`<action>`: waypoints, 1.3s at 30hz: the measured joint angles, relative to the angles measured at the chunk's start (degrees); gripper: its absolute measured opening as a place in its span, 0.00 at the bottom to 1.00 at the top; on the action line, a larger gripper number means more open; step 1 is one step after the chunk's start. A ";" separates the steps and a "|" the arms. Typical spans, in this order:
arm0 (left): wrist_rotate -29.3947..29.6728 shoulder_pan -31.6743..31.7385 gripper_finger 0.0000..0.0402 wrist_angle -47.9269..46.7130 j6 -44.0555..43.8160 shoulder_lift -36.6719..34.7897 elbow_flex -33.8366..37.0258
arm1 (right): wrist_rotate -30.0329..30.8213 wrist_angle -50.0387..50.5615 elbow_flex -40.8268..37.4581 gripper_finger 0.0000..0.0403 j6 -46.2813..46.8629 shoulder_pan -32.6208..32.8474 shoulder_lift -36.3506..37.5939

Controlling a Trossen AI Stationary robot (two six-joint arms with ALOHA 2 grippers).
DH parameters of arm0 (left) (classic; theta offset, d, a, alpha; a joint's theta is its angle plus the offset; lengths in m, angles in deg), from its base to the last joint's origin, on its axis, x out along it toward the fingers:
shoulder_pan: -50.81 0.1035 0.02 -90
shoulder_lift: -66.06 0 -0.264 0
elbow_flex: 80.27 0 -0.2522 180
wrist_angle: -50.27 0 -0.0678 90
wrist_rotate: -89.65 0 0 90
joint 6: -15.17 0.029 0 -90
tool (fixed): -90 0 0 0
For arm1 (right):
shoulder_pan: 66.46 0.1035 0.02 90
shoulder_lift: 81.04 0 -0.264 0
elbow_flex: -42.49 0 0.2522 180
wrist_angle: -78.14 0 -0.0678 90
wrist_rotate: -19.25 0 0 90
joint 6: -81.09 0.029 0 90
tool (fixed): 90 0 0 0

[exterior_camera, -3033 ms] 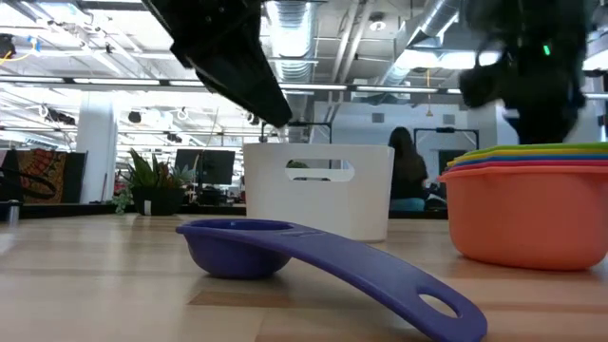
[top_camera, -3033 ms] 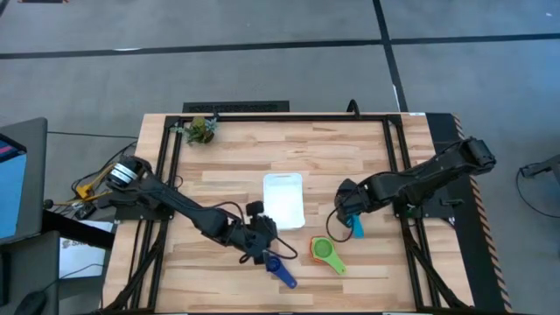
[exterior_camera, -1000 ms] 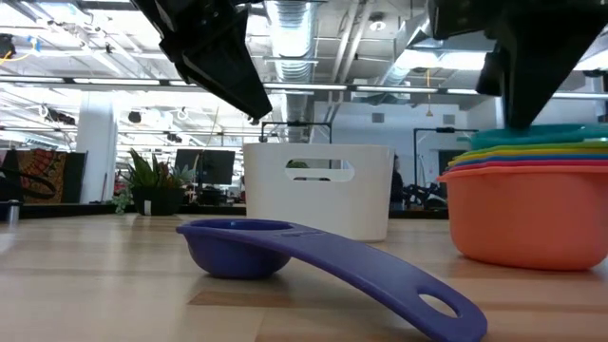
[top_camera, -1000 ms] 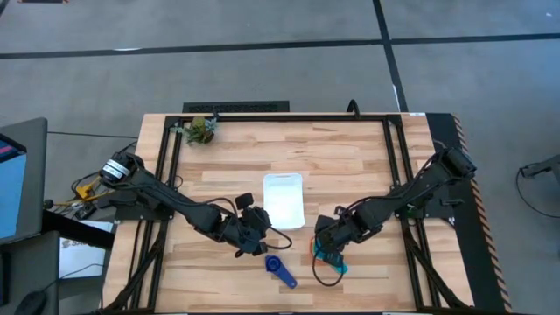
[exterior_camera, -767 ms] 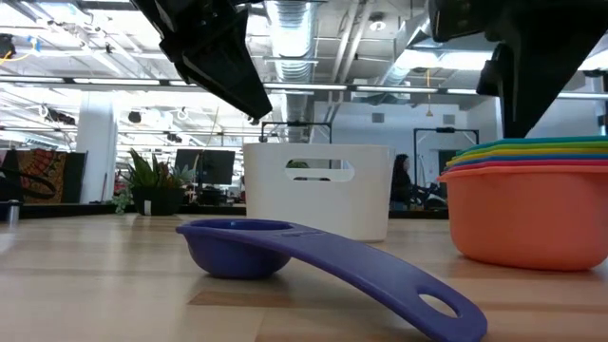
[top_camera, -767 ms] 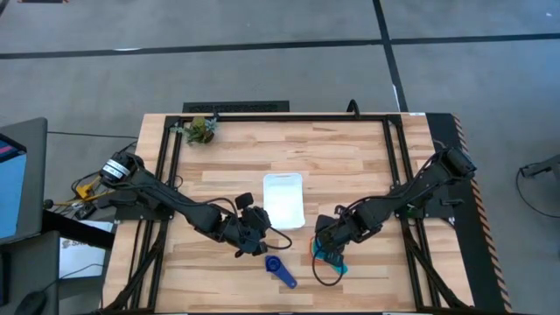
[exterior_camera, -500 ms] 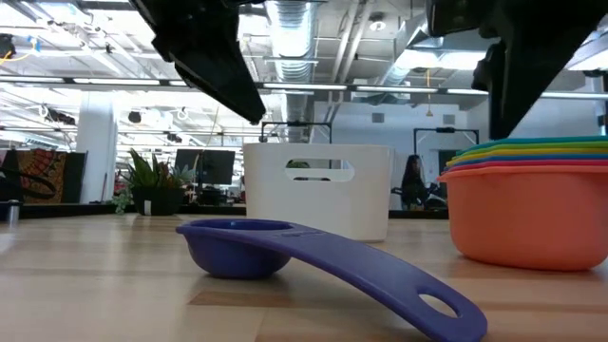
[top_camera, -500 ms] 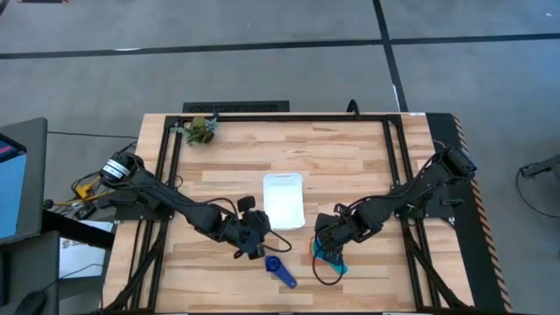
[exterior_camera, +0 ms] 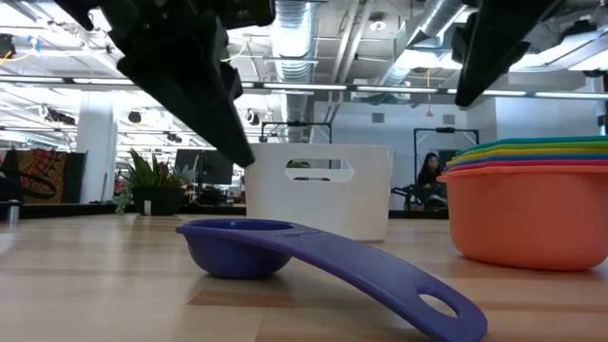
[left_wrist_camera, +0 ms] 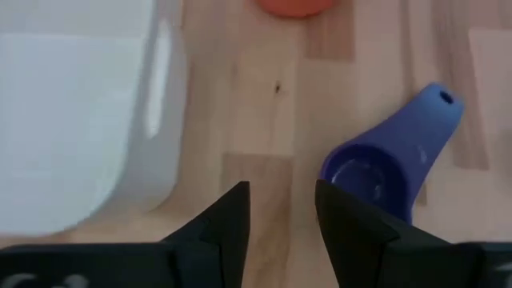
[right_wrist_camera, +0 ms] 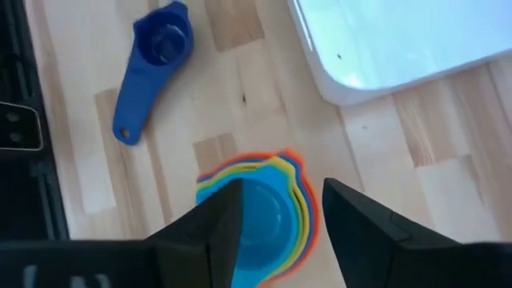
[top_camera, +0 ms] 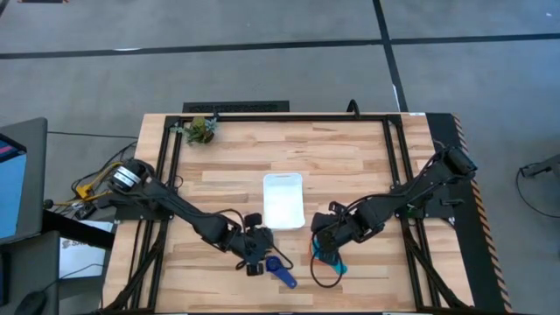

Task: Nest measuring cups in basket
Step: Stack the violet measuring cup on top of the light blue measuring cup

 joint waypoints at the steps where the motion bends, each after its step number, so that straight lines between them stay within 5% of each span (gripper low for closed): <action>1: 0.00 0.00 0.33 0.12 -0.40 0.27 -0.02 | -0.02 -0.09 0.00 0.48 0.01 0.02 0.00; 13: -2.04 -0.07 0.33 1.34 -3.10 2.41 -0.08 | -0.01 -3.48 0.00 0.49 0.00 -0.03 0.00; 25: -2.16 -0.10 0.33 -4.03 -4.51 1.94 -0.20 | 4.53 -22.22 0.00 0.43 -1.91 -1.09 -3.99; 39: 14.54 -3.79 0.33 -22.37 -12.30 -8.20 -0.50 | 4.44 -29.68 8.04 0.42 -9.38 -4.10 -21.15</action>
